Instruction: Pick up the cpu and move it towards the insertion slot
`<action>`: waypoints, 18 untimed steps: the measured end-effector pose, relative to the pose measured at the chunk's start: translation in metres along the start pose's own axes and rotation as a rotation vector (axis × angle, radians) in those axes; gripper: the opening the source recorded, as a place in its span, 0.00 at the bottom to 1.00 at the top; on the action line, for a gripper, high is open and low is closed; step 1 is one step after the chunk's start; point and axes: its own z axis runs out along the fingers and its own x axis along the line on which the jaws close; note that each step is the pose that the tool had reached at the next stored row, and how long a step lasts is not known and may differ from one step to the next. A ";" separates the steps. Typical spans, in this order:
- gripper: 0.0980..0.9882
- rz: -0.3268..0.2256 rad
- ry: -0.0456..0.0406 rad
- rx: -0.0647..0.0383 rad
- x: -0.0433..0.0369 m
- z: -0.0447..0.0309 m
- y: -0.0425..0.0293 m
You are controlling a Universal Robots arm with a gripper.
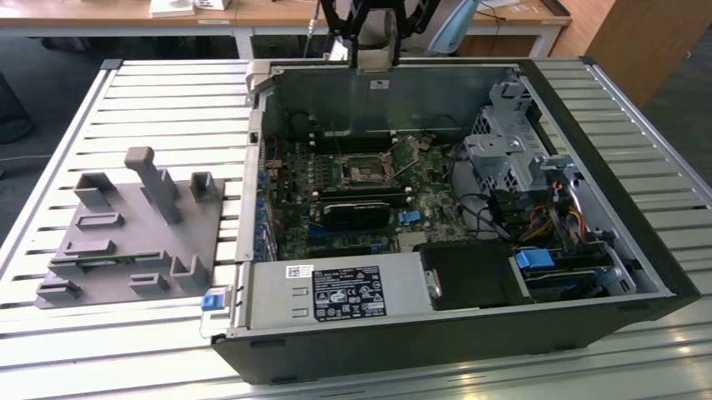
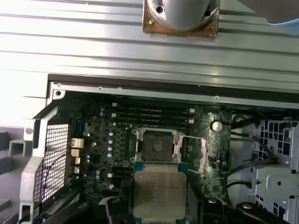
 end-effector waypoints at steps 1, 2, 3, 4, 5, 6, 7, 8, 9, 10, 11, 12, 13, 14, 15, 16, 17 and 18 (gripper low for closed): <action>0.50 0.000 0.0000 0.000 -0.0016 0.0001 0.0014; 0.50 0.000 0.0000 0.000 -0.0031 0.0002 0.0022; 0.50 0.000 0.0000 0.000 -0.0050 0.0002 0.0028; 0.50 0.000 0.0001 0.000 -0.0068 0.0002 0.0030; 0.50 0.000 0.0001 0.000 -0.0087 0.0002 0.0032; 0.50 0.000 0.0000 0.000 -0.0111 0.0003 0.0033; 0.50 0.000 0.0000 0.000 -0.0141 0.0003 0.0032; 0.50 0.000 0.0001 0.000 -0.0168 0.0002 0.0031; 0.50 0.000 0.0000 0.000 -0.0198 0.0003 0.0030; 0.50 0.000 -0.0001 -0.001 -0.0225 0.0004 0.0028; 0.50 0.000 0.0000 -0.001 -0.0250 0.0004 0.0027; 0.50 0.000 0.0000 0.000 -0.0276 0.0005 0.0026; 0.50 0.000 0.0000 0.000 -0.0300 0.0005 0.0025; 0.50 0.000 0.0000 -0.001 -0.0319 0.0006 0.0023; 0.50 0.000 -0.0001 -0.001 -0.0332 0.0007 0.0023; 0.50 0.000 -0.0001 -0.001 -0.0339 0.0007 0.0023; 0.50 0.000 0.0000 0.000 -0.0341 0.0006 0.0023; 0.50 0.000 0.0000 0.000 -0.0341 0.0006 0.0023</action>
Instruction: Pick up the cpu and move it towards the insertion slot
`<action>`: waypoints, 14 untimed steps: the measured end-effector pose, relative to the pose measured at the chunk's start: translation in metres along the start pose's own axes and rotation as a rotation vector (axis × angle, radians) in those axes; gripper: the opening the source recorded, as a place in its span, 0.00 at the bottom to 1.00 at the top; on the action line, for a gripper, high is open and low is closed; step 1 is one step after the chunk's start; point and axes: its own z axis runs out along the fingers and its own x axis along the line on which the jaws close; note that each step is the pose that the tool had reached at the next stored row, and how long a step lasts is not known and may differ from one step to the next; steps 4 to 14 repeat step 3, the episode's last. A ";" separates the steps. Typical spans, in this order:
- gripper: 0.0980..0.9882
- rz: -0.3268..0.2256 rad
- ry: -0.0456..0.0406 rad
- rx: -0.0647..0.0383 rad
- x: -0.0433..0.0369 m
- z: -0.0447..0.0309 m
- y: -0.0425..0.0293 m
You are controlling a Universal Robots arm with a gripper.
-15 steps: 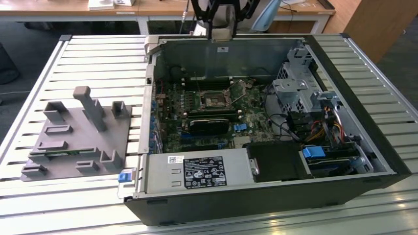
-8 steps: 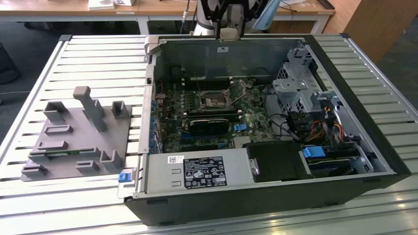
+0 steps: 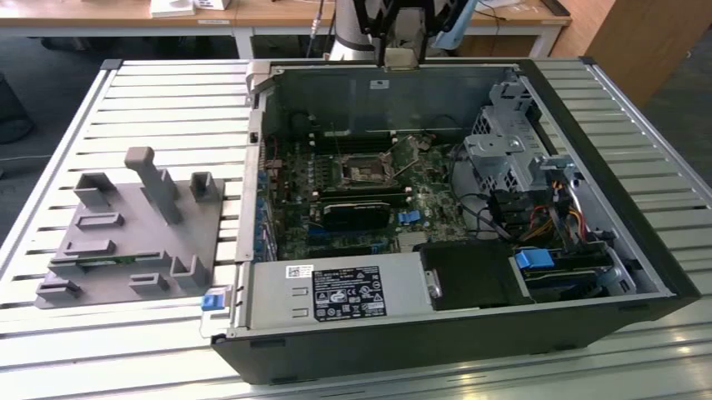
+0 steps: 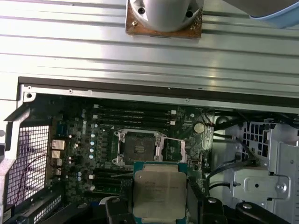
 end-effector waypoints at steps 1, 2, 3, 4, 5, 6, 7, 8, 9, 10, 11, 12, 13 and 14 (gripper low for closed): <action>0.50 0.000 0.0000 0.000 0.0000 0.0000 0.0000; 0.50 0.000 0.0000 0.000 0.0000 0.0000 0.0000; 0.50 0.000 0.0000 0.000 0.0000 0.0000 0.0000; 0.50 0.000 0.0000 0.000 0.0000 0.0000 0.0000; 0.50 0.000 0.0000 0.000 0.0000 0.0000 0.0000; 0.50 0.000 0.0000 0.000 0.0000 0.0000 0.0000; 0.50 0.000 0.0000 0.000 0.0000 0.0000 0.0000; 0.50 0.000 0.0000 0.000 0.0000 0.0000 0.0000; 0.50 0.000 0.0000 0.000 0.0000 0.0000 0.0000; 0.50 0.000 0.0000 0.000 0.0000 0.0000 0.0000; 0.50 0.000 0.0000 0.000 0.0000 0.0000 0.0000; 0.50 0.000 0.0000 0.000 0.0000 0.0000 0.0000; 0.50 0.000 0.0000 0.000 0.0000 0.0000 0.0000; 0.50 0.000 0.0000 0.000 0.0000 0.0000 0.0000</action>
